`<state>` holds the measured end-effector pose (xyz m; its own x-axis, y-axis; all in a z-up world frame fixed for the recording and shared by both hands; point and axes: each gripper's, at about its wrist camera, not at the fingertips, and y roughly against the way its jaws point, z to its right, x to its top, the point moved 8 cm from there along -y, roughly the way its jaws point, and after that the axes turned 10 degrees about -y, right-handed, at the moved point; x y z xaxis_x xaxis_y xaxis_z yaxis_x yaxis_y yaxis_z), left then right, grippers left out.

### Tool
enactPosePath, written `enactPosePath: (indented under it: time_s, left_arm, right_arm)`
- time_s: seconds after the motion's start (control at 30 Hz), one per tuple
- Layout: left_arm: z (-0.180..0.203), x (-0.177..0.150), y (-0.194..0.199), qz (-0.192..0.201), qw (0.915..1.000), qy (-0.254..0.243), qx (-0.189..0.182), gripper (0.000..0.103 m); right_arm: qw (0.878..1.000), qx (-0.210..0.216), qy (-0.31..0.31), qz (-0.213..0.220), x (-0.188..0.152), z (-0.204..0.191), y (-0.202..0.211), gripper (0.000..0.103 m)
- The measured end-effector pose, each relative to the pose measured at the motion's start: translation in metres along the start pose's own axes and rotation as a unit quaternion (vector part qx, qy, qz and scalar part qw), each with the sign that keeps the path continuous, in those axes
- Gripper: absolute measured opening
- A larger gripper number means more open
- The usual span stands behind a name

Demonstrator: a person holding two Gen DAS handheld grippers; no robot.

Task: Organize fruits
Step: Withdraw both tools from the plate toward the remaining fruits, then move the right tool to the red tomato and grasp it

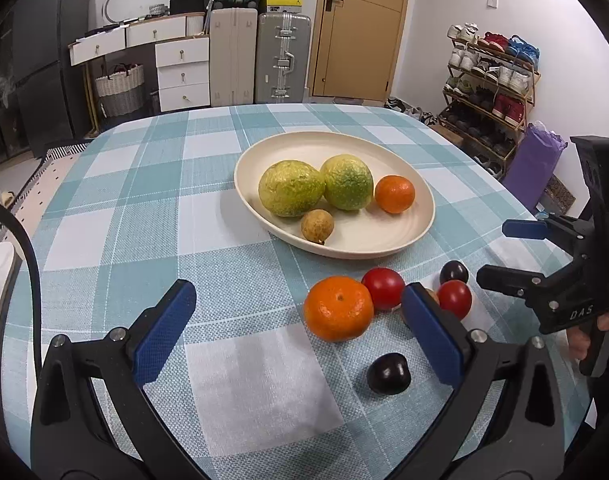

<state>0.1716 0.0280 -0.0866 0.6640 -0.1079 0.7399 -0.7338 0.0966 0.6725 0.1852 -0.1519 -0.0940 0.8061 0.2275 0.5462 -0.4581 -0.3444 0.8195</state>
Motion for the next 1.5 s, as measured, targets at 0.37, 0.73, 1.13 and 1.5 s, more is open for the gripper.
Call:
enactPosePath:
  time_s: [0.37, 0.73, 1.13, 1.5]
  left_arm:
    - [-0.005, -0.003, -0.007, -0.014, 0.9998, 0.015, -0.005, 0.102]
    - [-0.006, -0.005, -0.007, -0.018, 0.9996, 0.018, -0.008, 0.102]
    - [-0.007, -0.006, -0.010, -0.022, 0.9995, 0.021, -0.010, 0.102]
    - [-0.009, -0.007, -0.012, -0.025, 0.9992, 0.028, -0.013, 0.102]
  right_arm:
    - [1.000, -0.013, 0.019, -0.021, -0.009, 0.002, -0.011, 0.103]
    - [0.998, -0.022, 0.042, -0.033, -0.012, -0.004, -0.025, 0.103]
    - [0.998, 0.010, 0.042, -0.036, 0.003, -0.014, -0.036, 0.103]
    - [0.999, 0.020, 0.041, -0.022, 0.011, -0.021, -0.033, 0.102]
